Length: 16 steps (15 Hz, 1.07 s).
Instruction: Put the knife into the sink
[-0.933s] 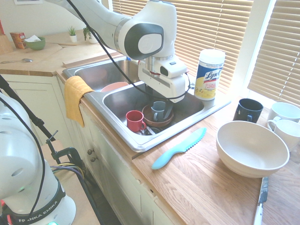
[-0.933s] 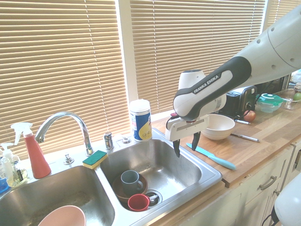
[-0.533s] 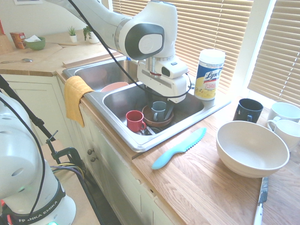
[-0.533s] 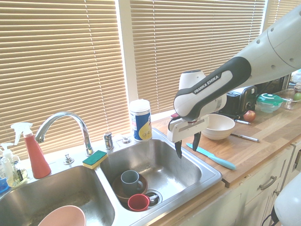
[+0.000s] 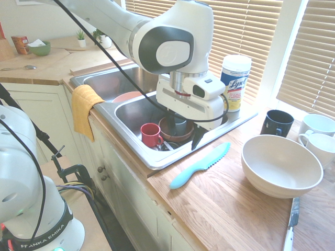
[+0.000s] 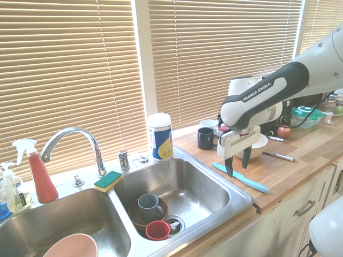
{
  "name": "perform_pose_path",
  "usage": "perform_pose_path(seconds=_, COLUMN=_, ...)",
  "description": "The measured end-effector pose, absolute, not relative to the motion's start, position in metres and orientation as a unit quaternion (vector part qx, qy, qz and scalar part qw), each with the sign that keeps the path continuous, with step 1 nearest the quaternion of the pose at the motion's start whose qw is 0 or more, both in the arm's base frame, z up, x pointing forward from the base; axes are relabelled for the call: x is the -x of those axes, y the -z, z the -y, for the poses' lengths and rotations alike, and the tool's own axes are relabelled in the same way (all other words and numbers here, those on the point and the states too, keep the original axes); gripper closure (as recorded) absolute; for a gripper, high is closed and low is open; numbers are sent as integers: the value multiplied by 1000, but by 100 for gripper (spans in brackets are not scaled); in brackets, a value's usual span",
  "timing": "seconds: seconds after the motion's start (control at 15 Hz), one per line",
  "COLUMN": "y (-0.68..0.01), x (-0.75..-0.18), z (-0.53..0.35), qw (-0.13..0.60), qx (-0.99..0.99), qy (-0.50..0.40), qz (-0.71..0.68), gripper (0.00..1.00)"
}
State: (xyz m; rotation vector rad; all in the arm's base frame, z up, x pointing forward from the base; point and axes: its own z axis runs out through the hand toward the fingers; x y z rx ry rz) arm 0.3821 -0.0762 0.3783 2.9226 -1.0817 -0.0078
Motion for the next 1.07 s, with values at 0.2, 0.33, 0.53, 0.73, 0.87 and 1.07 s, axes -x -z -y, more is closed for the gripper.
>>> perform_pose_path(seconds=0.2, y=-366, x=-359, z=100, qw=19, qx=-936, qy=0, qz=351, gripper=0)
perform_pose_path(seconds=0.33, y=-359, x=-350, z=113, qw=19, qx=-936, qy=-3, qz=351, gripper=0)
perform_pose_path(seconds=0.53, y=-357, x=-349, z=124, qw=14, qx=-938, qy=-12, qz=345, gripper=0)
perform_pose_path(seconds=0.73, y=-352, x=-350, z=131, qw=10, qx=-939, qy=-16, qz=344, gripper=0)
perform_pose_path(seconds=0.87, y=-343, x=-351, z=139, qw=8, qx=-937, qy=-17, qz=349, gripper=0)
perform_pose_path(seconds=1.07, y=-330, x=-353, z=146, qw=7, qx=-936, qy=-14, qz=353, gripper=0)
